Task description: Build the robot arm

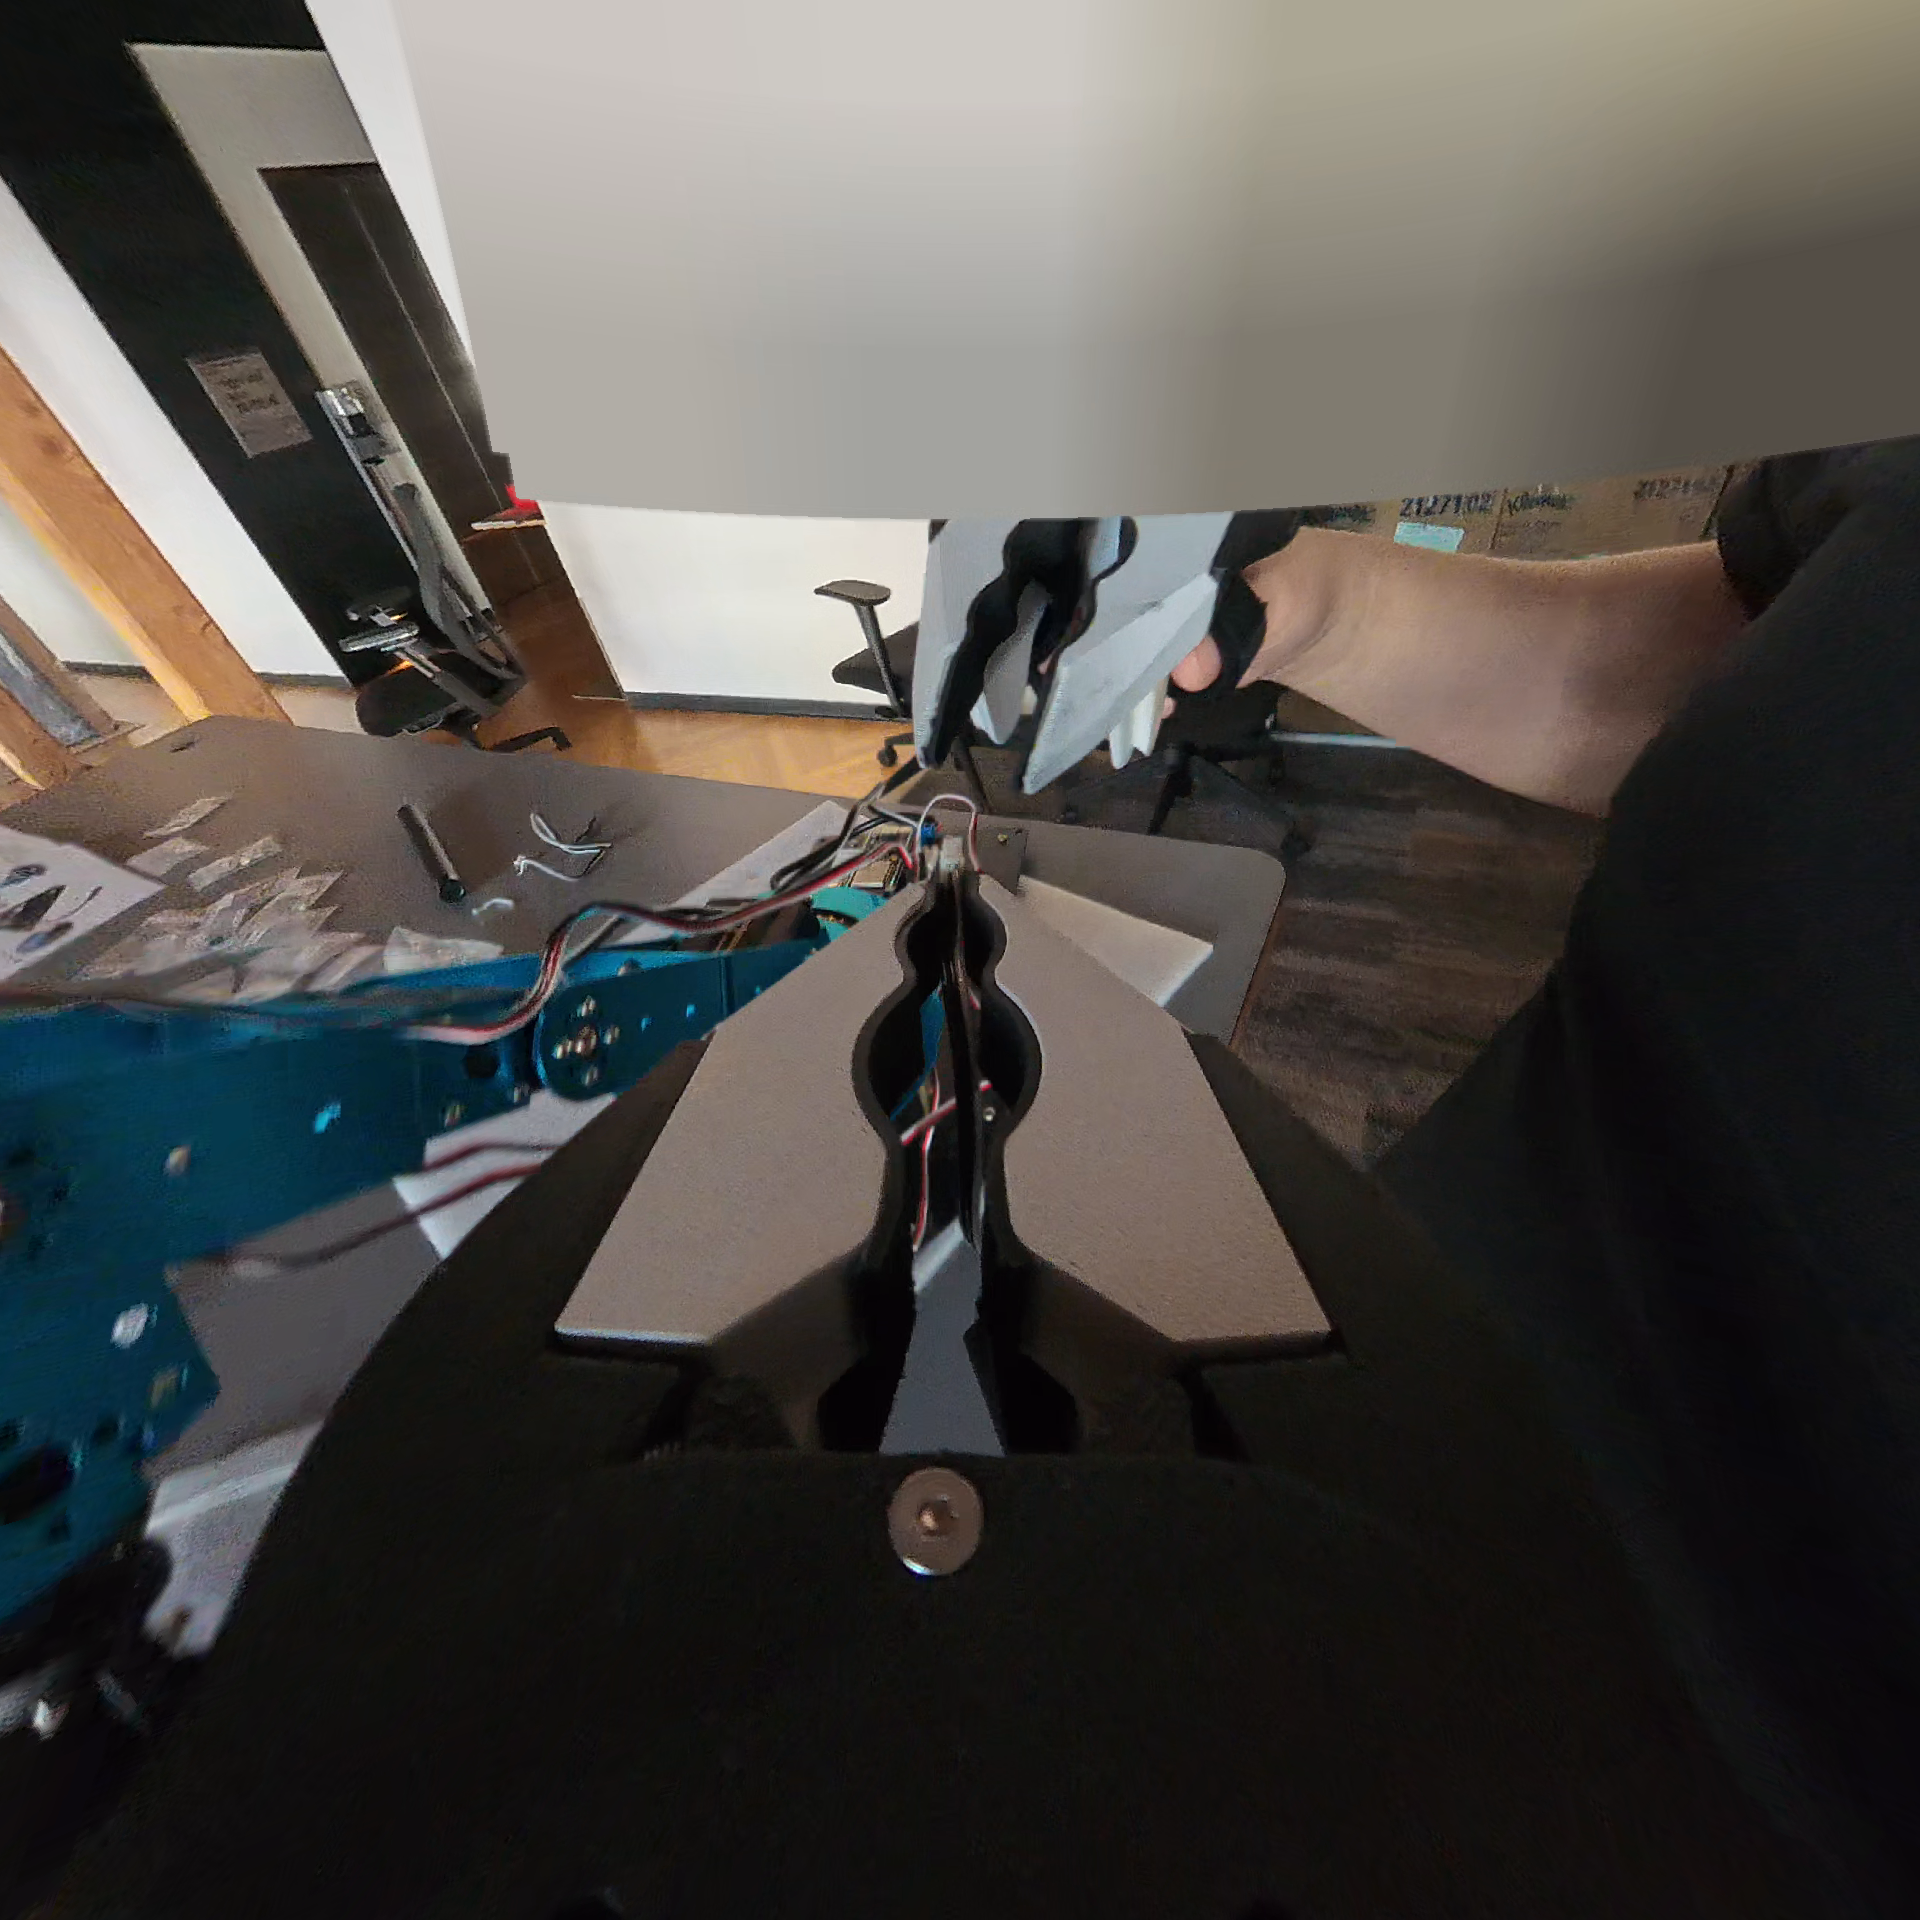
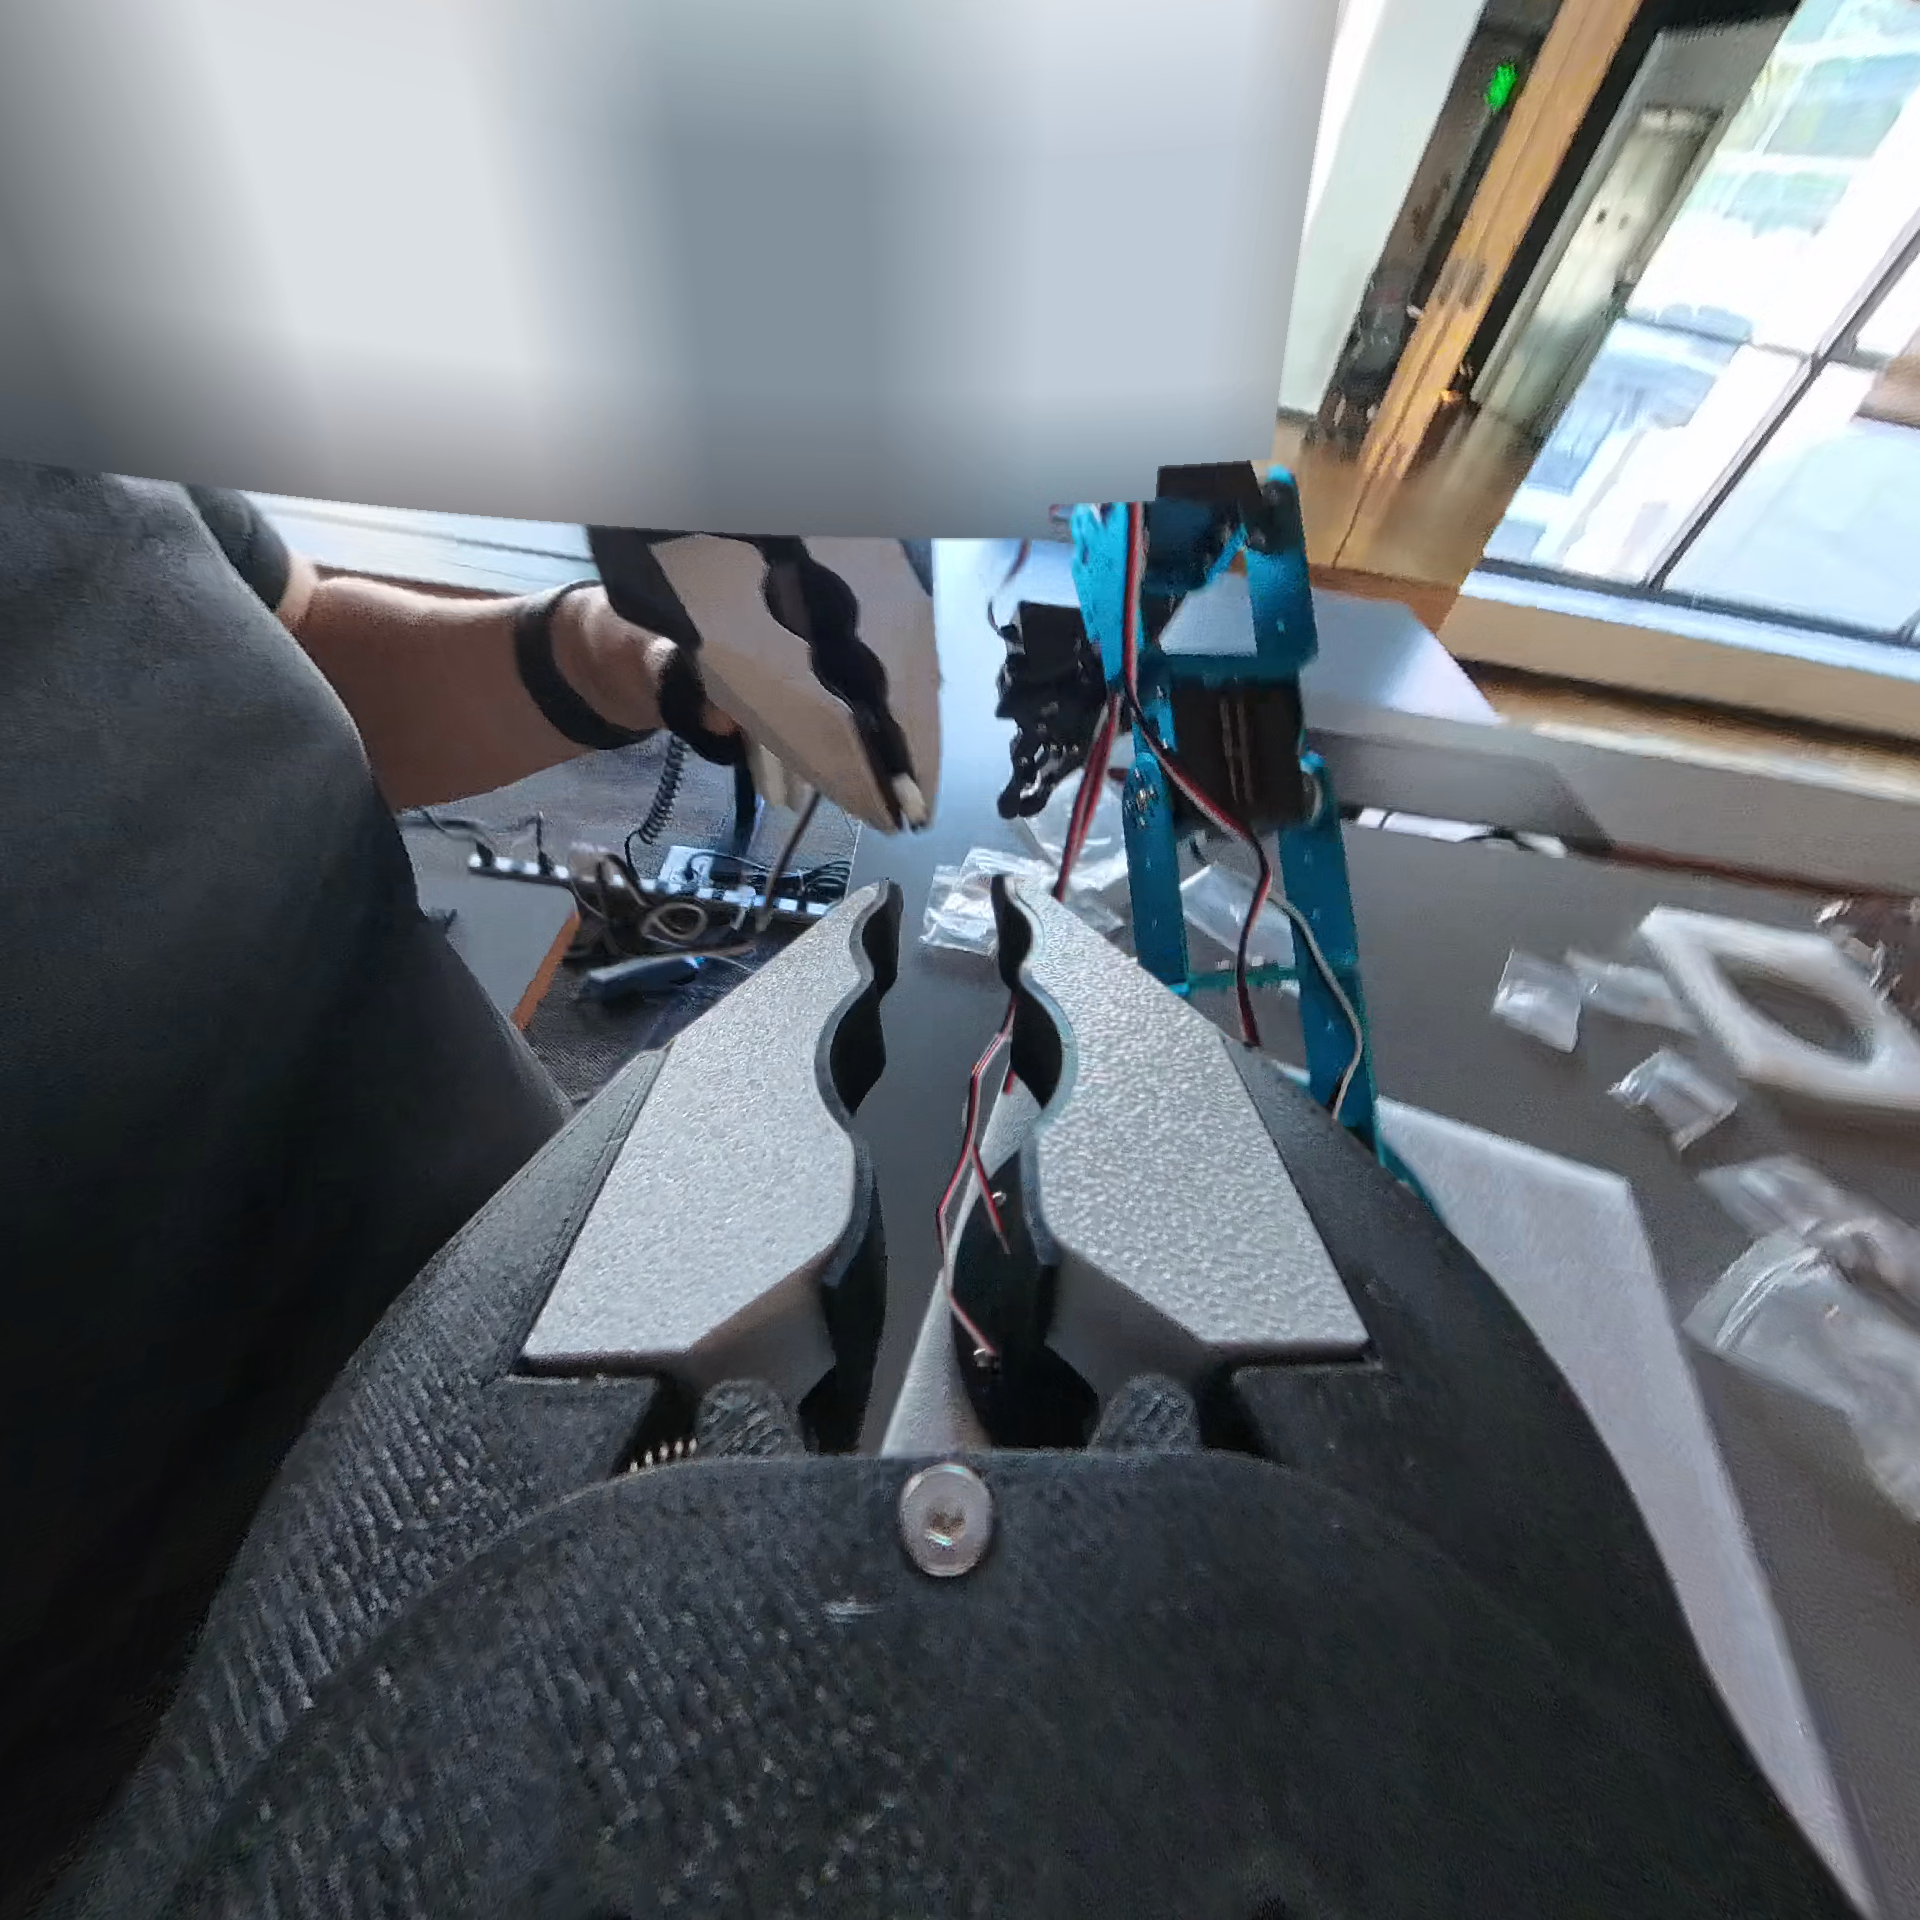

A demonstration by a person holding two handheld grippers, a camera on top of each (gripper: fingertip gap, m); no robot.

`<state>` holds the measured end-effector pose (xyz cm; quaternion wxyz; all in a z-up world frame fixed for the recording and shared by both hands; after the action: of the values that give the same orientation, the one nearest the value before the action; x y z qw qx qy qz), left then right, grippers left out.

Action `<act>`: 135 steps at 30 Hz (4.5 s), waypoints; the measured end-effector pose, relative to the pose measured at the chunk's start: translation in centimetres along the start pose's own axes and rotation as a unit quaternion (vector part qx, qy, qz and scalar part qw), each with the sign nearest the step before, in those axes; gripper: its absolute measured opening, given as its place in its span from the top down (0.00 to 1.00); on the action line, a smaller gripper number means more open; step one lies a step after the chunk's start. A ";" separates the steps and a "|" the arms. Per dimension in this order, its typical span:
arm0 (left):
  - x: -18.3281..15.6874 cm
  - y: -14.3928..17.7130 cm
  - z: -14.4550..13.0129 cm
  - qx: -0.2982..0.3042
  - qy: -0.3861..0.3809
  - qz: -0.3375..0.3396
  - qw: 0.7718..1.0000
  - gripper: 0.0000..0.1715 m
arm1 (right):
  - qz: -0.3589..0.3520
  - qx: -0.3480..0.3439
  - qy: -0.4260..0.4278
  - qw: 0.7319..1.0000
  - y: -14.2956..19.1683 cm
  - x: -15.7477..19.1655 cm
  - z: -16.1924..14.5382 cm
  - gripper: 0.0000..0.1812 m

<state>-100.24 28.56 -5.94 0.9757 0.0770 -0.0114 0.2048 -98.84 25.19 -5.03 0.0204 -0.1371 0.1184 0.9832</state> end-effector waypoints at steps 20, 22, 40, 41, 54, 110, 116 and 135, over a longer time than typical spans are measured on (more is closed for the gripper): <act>-3.3 -4.5 3.0 0.005 -0.041 -0.041 0.998 1.00 | 0.130 -0.018 0.021 0.991 3.4 1.1 1.7 0.99; -3.4 -4.6 3.0 0.003 -0.036 -0.045 0.998 1.00 | 0.136 -0.020 0.023 0.990 3.5 1.2 1.6 0.99; -2.5 -3.7 2.2 0.012 0.030 -0.053 0.998 0.93 | 0.131 -0.022 0.018 0.991 3.1 0.2 0.6 0.99; -2.4 -3.6 2.2 0.013 0.034 -0.053 0.998 0.91 | 0.129 -0.021 0.020 0.991 3.1 0.1 0.4 0.99; -1.6 -1.9 2.0 -0.004 0.200 -0.046 0.979 0.80 | 0.067 -0.045 0.070 0.994 6.9 -2.9 1.0 0.99; 1.6 -17.0 -1.9 -0.149 0.507 0.022 0.848 0.83 | 0.195 0.127 0.327 0.916 -3.8 -8.3 -8.0 0.94; -0.1 -16.2 -2.7 -0.121 0.446 0.071 0.884 0.81 | 0.235 0.149 0.360 0.891 -4.4 -7.8 -8.1 0.94; -0.5 -4.2 -8.1 -0.134 0.388 0.263 0.873 0.88 | 0.345 0.334 0.477 0.736 -4.1 -8.6 -8.7 0.94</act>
<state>-99.10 25.78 -14.60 0.8126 -0.1461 0.3212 0.4638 -88.01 27.07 -11.72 -0.3352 -0.5224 0.4722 0.6259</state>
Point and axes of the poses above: each gripper's, where its closed fingertips meet, y back along the fingers, z out of its top, x = y × z across the jaws, the point moved 1 cm from there along y, back along the fingers, and after that the axes turned 7 degrees about y, right-handed, at the moved point
